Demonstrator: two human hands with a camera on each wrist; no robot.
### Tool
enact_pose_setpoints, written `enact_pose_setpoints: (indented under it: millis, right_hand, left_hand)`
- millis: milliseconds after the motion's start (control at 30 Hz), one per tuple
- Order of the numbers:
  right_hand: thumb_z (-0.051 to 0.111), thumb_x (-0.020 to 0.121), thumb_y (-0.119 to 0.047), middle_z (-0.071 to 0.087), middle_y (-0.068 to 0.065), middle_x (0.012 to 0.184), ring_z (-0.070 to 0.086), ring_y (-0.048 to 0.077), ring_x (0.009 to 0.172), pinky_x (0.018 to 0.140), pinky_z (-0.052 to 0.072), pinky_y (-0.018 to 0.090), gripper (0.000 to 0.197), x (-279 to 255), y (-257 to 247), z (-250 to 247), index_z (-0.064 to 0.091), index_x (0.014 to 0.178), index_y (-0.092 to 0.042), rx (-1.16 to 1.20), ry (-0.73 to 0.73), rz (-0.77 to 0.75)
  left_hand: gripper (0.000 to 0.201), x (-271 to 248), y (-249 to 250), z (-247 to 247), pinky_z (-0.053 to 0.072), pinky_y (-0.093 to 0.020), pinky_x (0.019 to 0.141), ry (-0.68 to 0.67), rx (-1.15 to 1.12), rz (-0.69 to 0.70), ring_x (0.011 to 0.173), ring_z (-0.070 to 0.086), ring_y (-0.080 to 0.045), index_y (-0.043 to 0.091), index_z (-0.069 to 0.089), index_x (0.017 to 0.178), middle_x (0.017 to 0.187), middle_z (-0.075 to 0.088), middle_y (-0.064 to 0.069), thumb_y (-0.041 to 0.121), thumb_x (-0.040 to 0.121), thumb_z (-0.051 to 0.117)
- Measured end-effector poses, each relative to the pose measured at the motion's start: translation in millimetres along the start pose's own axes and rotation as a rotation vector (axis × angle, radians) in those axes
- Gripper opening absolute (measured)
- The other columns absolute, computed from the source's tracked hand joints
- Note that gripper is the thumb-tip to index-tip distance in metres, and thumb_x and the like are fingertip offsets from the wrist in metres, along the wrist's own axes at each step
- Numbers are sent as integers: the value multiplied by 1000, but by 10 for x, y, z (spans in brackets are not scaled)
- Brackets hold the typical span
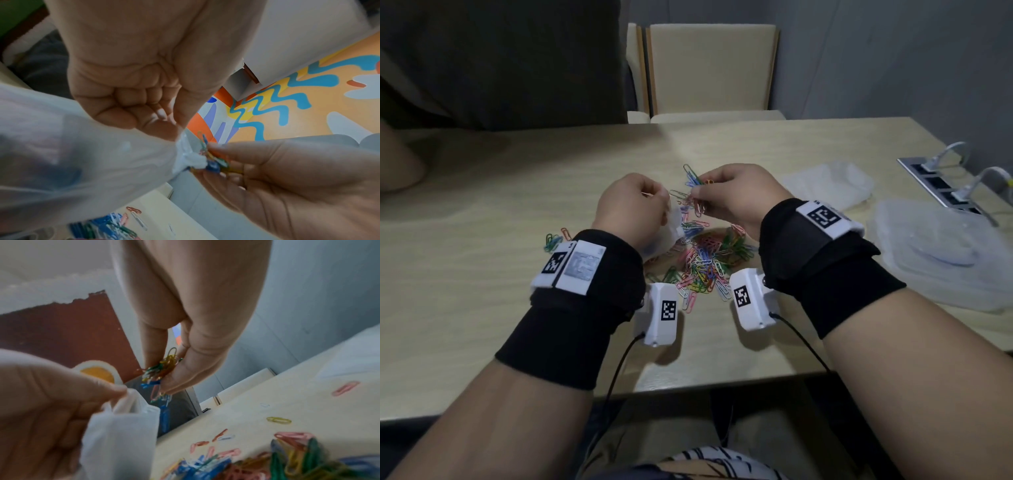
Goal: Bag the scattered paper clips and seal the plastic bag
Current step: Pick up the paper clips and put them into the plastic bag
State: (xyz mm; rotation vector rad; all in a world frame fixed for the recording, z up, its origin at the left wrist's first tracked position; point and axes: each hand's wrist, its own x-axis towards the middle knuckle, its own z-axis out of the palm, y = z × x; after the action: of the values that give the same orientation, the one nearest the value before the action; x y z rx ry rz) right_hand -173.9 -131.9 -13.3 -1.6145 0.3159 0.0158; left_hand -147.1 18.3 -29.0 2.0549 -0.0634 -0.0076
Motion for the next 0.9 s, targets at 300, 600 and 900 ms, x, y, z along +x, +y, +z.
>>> enact_pose_setpoints:
  millis: [300,600,900]
  right_hand:
    - [59,91,3,63,17,89,64,21,74,66,59,24,4,-92,-26,86,61,93,5,295,-123,184]
    - [46,95,4,57,15,96,61,25,84,81,57,35,32,-37,-189,150,52,125,10,-219,-136,98]
    - [64,86,-16,68,5,102,64,25,88,84,56,38,17,-28,-215,198,63,103,-14,-639,78,-169]
  left_hand:
    - [20,7,7,50,56,-53,88,-58,-79,23,73,66,-28,21,59,74,68,66,-4,12,91,57]
    - [23,6,20,71,55,-42,88,-30,-27,44,89,66,-28,24,59,69,83,68,-5,19,92,58]
    - [19,46,19,-41,43,-24,57,-50,-103,64,67,61,-15,22,60,79,70,64,3,17,96,53]
